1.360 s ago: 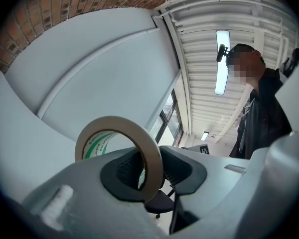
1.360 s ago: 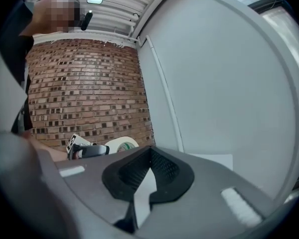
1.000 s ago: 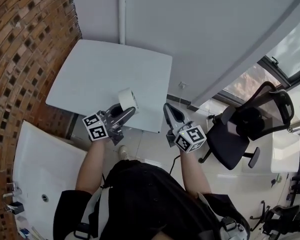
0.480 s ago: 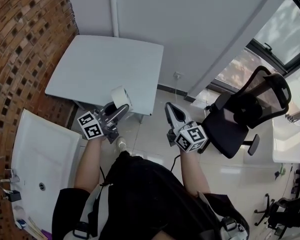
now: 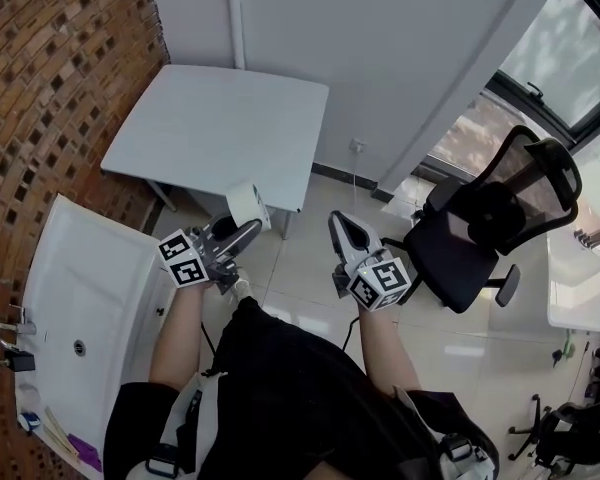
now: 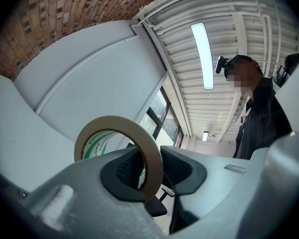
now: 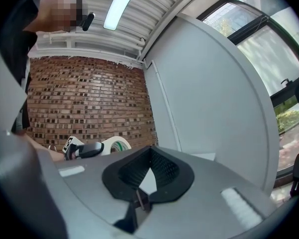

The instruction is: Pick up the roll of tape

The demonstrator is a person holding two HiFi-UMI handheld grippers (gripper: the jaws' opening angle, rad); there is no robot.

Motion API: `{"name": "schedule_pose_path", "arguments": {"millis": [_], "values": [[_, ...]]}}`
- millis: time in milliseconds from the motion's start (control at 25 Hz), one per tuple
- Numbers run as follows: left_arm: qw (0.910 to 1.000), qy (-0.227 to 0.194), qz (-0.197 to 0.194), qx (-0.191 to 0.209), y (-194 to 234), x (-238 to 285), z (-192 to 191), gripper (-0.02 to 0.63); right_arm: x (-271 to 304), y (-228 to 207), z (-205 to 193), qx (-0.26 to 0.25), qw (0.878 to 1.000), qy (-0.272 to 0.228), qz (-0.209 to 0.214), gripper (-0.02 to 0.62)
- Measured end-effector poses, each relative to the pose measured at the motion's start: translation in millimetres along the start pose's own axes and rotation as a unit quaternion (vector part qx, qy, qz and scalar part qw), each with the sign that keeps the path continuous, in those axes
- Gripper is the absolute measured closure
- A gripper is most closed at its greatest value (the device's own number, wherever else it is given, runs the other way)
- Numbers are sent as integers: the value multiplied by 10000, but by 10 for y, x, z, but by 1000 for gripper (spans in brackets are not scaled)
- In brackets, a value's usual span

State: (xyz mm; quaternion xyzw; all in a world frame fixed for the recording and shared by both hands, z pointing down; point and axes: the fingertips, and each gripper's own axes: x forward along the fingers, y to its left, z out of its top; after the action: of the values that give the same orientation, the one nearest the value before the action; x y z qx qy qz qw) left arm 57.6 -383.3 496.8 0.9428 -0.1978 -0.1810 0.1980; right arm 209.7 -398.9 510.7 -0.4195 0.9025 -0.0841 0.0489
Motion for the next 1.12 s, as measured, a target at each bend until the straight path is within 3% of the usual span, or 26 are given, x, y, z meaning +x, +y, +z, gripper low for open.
{"name": "schedule_pose_path", "arguments": {"millis": [240, 480, 680, 1120], "values": [[9996, 235, -45, 158, -200, -46, -136, 499, -129, 106, -48, -4, 10000, 34, 18, 591], [9992, 145, -300, 213, -204, -1, 142, 497, -33, 89, 140, -112, 9997, -111, -172, 591], [9985, 54, -270, 474, -166, -82, 391, 499, 81, 107, 182, -92, 9992, -245, -309, 591], [9978, 232, -385, 489, -93, -307, 390, 499, 275, 362, 31, -198, 9997, -47, -162, 591]]}}
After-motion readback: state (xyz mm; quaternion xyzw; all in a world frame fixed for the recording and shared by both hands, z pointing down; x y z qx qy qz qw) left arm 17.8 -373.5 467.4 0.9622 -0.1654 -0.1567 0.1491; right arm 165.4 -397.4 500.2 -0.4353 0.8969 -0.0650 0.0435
